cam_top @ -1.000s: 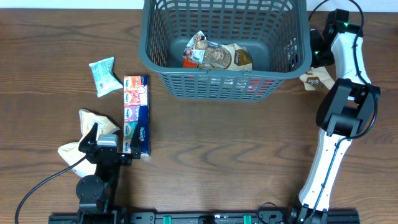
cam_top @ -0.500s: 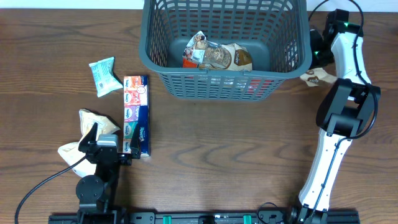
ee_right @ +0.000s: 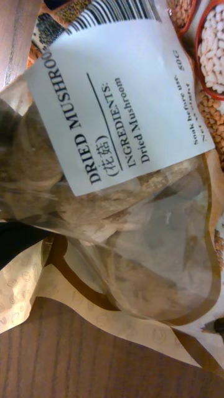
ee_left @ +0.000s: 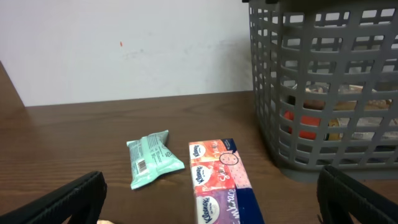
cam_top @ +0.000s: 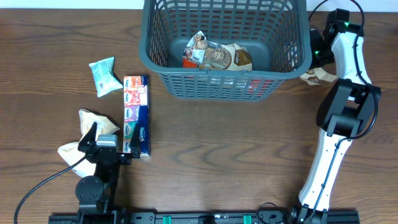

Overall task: Pack container
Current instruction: 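Grasp the second dried-mushroom bag with the right gripper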

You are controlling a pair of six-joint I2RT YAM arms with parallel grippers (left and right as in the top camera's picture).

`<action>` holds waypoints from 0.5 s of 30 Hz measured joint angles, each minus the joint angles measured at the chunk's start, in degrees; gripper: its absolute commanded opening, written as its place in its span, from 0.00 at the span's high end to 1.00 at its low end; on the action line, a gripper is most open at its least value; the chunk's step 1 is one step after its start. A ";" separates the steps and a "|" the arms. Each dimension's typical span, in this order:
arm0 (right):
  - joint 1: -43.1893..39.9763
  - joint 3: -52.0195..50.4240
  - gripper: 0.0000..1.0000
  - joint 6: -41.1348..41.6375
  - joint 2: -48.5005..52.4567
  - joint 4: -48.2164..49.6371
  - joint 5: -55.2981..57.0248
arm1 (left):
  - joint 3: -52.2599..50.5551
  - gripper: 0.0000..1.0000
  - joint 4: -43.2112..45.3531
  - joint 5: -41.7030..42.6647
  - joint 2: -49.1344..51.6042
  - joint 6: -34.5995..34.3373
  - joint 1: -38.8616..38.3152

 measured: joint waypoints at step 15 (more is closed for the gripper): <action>0.00 -0.20 0.99 0.63 -3.67 1.29 0.52 | 0.00 0.01 0.00 -0.02 0.00 0.00 0.00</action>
